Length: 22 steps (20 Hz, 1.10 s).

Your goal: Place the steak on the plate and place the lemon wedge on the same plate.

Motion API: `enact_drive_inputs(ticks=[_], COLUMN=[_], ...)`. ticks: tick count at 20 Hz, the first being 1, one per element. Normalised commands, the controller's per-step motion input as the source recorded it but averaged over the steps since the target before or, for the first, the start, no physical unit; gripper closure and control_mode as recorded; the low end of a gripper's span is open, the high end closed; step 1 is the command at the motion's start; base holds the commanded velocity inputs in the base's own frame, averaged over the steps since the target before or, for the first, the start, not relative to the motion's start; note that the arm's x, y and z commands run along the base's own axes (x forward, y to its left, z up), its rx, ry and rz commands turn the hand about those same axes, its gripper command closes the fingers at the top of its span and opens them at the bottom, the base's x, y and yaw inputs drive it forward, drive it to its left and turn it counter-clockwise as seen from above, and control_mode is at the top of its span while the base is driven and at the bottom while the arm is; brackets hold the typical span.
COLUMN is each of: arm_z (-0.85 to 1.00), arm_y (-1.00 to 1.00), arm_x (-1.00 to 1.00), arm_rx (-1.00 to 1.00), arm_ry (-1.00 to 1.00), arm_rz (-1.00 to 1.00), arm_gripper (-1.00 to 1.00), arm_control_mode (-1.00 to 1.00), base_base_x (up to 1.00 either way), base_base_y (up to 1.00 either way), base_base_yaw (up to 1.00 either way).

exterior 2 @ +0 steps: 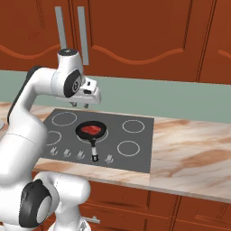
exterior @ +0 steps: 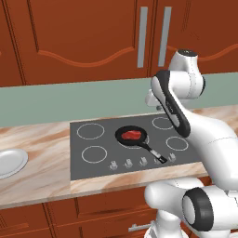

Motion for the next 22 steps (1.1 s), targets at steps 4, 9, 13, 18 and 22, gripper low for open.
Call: enact_drive_inputs(ticks=[4, 9, 13, 18, 22], arm_z=[0.0, -0.11, -0.23, -0.26, -0.28], arm_y=[0.01, 0.06, 0.24, 0.36, 0.34], arm_x=[-0.04, -0.12, -0.16, -0.07, 0.0], arm_rx=[0.02, 0.17, 0.06, -0.1, -0.31], arm_ry=[0.0, 0.01, 0.0, 0.0, 0.0], arm_rz=[0.0, 0.0, 0.0, 0.03, 0.05], arm_gripper=[-1.0, -1.0, -1.0, -1.0, -1.0], arm_control_mode=[-1.0, -1.0, -1.0, -1.0, -1.0], base_base_x=[0.0, 0.0, 0.0, 0.0, 0.0], base_base_y=[0.0, 0.0, 0.0, 0.0, 0.0], base_base_yaw=[0.0, 0.0, 0.0, 0.0, 0.0])
